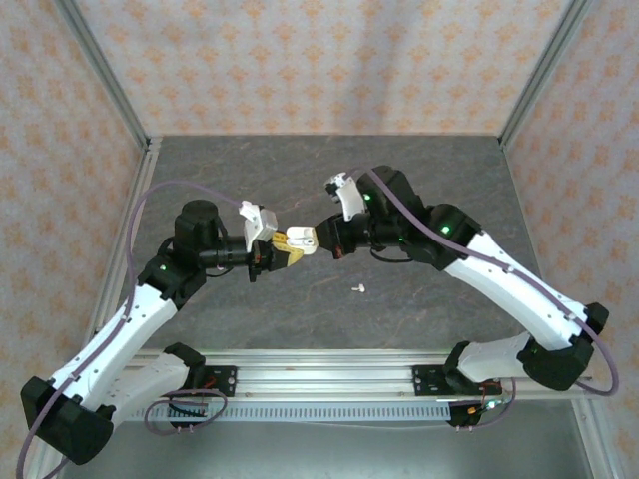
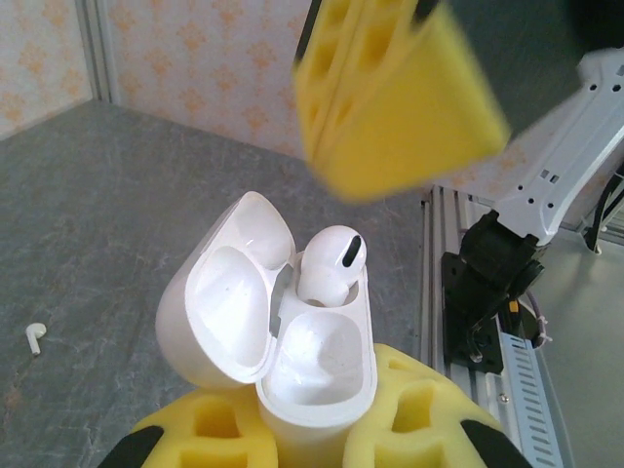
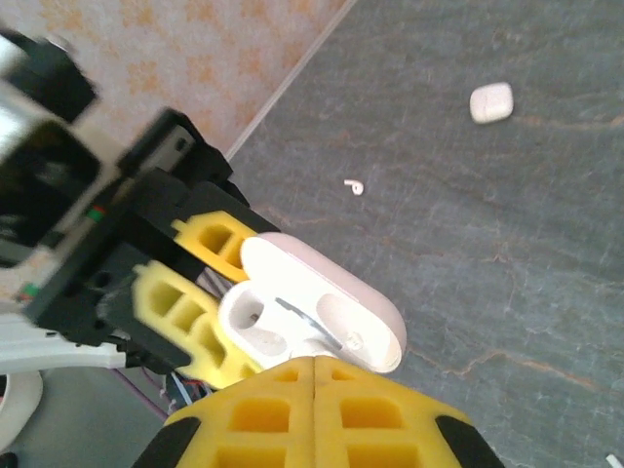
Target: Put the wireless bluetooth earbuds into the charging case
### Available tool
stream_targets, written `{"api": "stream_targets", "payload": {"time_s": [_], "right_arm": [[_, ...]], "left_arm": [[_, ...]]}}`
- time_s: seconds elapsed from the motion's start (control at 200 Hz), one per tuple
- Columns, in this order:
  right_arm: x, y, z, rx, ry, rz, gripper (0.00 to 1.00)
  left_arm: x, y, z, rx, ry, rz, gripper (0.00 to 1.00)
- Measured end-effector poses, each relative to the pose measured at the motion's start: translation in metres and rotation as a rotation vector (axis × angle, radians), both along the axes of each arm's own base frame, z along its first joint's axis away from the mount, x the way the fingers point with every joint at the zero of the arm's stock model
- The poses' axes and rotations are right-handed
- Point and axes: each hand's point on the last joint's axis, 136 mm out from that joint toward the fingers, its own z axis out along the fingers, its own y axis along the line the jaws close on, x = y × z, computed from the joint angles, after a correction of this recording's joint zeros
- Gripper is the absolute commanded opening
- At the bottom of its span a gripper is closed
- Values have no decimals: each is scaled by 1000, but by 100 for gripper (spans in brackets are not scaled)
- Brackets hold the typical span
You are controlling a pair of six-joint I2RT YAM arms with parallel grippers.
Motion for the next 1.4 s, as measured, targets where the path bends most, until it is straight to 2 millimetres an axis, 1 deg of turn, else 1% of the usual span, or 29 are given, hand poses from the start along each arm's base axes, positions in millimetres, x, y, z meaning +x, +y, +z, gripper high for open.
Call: {"api": "stream_targets", "payload": {"time_s": [0.085, 0.255, 0.31, 0.41, 0.495, 0.56, 0.63, 0.756, 0.831, 0.896, 0.936, 0.986, 1.031, 1.096, 1.116, 1.121, 1.141, 1.146, 1.151, 1.156, 1.161, 1.166, 1.181, 1.191, 1.216, 1.316, 1.361, 1.371, 1.401], "right_arm": [[4, 4, -6, -2, 16, -4, 4], [5, 5, -9, -8, 22, -6, 4], [6, 5, -9, -11, 20, -10, 6], [8, 3, -10, -19, 13, -26, 14], [13, -3, -10, -35, 2, -64, 19], [16, -11, -5, -41, -16, -108, 23], [19, -26, 5, -36, -44, -170, 26], [26, -61, 26, -20, -101, -308, 31], [30, -81, 30, -27, -111, -386, 33], [36, -94, 24, -42, -95, -451, 35], [40, -101, 14, -62, -74, -486, 36], [45, -107, -6, -97, -33, -523, 37], [47, -111, -31, -143, 3, -541, 37], [47, -116, -71, -218, 62, -555, 37], [46, -118, -87, -246, 85, -553, 37], [46, -118, -87, -246, 85, -553, 37], [45, -120, -102, -271, 103, -553, 37], [45, -120, -102, -271, 103, -553, 37], [44, -121, -110, -285, 113, -552, 37], [44, -121, -110, -285, 113, -552, 37], [44, -122, -115, -295, 120, -550, 37], [44, -122, -115, -295, 120, -550, 37], [43, -123, -125, -308, 131, -547, 37], [42, -123, -127, -311, 134, -547, 37], [40, -126, -143, -341, 150, -539, 38], [36, -127, -184, -362, 157, -498, 43], [30, -129, -206, -378, 164, -477, 46], [28, -130, -213, -381, 170, -473, 47], [25, -131, -223, -390, 175, -458, 48]], "left_arm": [[1, 2, -6, 8, 16, 16, 0], [3, 3, -6, 12, 13, 33, 0], [4, 3, -7, 14, 13, 36, 0], [5, 4, -8, 18, 12, 46, 0], [9, 5, -9, 24, 7, 68, 0], [12, 7, -10, 32, 4, 89, 0], [16, 9, -11, 39, 0, 112, 0], [19, 12, -21, 57, 9, 145, 0], [20, 15, -28, 69, 16, 164, 0], [21, 17, -31, 75, 17, 178, 0], [21, 18, -33, 78, 17, 184, 0], [21, 19, -34, 80, 16, 189, 0], [20, 19, -35, 81, 16, 193, 0], [20, 21, -36, 83, 13, 201, 0], [20, 21, -37, 84, 13, 204, 0], [20, 21, -37, 84, 13, 204, 0], [20, 22, -37, 85, 13, 206, 0], [20, 22, -37, 85, 13, 206, 0], [20, 22, -37, 85, 13, 206, 0], [20, 22, -38, 86, 13, 206, 0], [20, 22, -38, 86, 13, 206, 0], [20, 22, -38, 86, 13, 206, 0], [19, 22, -38, 86, 13, 206, 0], [20, 22, -38, 86, 14, 207, 0], [20, 22, -38, 86, 13, 207, 0], [19, 22, -39, 88, 13, 206, 0], [19, 22, -40, 89, 14, 206, 0], [19, 22, -40, 89, 16, 206, 0], [19, 22, -41, 90, 17, 206, 0]]}}
